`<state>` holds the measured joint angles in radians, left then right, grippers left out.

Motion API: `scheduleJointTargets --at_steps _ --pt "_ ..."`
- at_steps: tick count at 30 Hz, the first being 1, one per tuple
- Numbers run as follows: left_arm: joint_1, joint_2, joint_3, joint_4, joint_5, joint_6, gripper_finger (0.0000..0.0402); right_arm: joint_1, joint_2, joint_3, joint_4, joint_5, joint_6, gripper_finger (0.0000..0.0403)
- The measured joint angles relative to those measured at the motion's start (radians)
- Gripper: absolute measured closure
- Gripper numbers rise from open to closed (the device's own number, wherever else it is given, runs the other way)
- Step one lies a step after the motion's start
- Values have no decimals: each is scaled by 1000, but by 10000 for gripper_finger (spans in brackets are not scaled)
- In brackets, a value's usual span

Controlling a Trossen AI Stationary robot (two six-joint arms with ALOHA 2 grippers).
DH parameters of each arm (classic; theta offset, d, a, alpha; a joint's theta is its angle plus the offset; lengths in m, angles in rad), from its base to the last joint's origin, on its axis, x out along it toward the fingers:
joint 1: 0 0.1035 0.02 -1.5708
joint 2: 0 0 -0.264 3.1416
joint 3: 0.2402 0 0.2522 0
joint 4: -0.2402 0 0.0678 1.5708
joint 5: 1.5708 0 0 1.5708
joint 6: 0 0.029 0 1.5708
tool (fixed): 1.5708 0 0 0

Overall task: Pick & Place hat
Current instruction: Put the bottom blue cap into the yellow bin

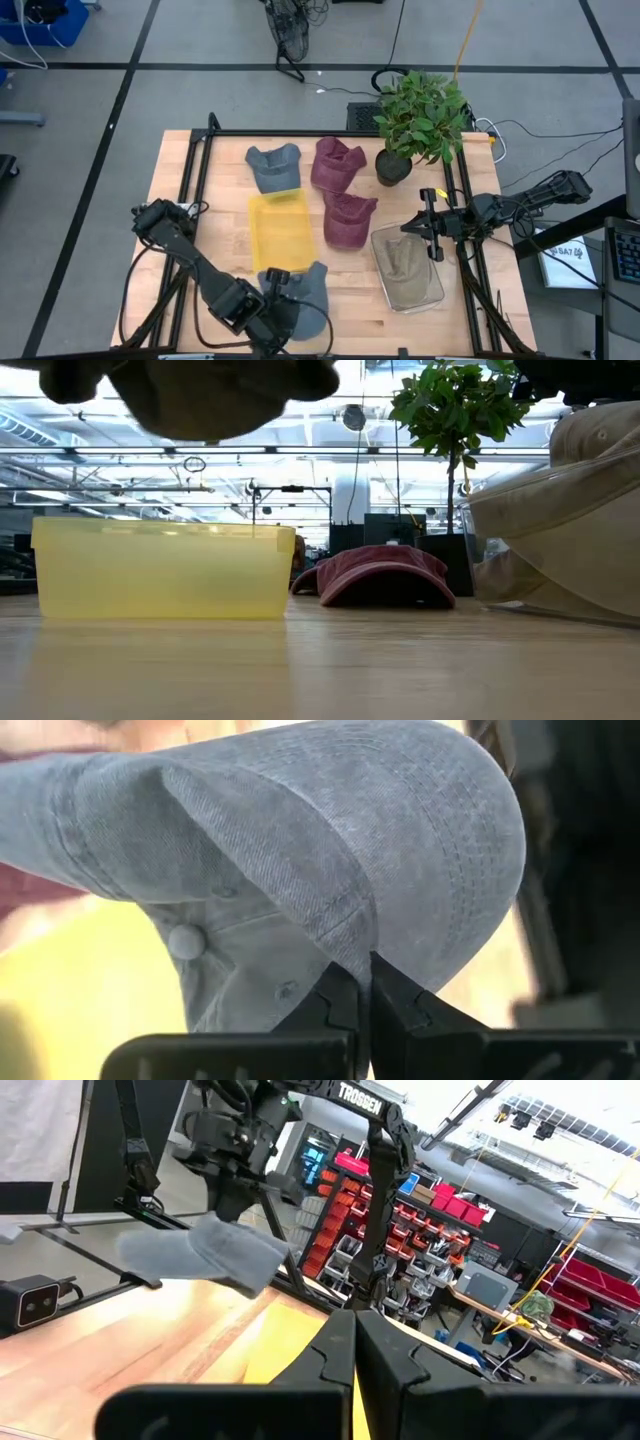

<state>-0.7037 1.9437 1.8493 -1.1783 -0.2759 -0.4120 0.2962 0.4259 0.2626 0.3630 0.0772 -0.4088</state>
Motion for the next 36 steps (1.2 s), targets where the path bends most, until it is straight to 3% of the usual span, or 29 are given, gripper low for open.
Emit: scheduleJointTargets --at_steps 5,12,16,19,21,26,36 --pt "-8 -69 0 -64 -16 37 397 0 0 0 0 0 0 403" --pt "3 -253 1 -160 -180 53 398 0 0 0 0 0 -6 403" --pt "66 -332 0 -182 -217 107 398 0 0 0 4 0 -7 403" --pt "128 -366 -34 -124 -226 234 399 0 0 0 7 1 -7 403" --pt "167 -381 -80 -56 -213 343 399 0 0 0 7 1 -4 403" --pt "268 -431 -262 177 -55 583 399 0 2 0 1 2 -2 403" --pt "442 -544 -693 457 65 692 399 0 3 -29 30 3 3 403"
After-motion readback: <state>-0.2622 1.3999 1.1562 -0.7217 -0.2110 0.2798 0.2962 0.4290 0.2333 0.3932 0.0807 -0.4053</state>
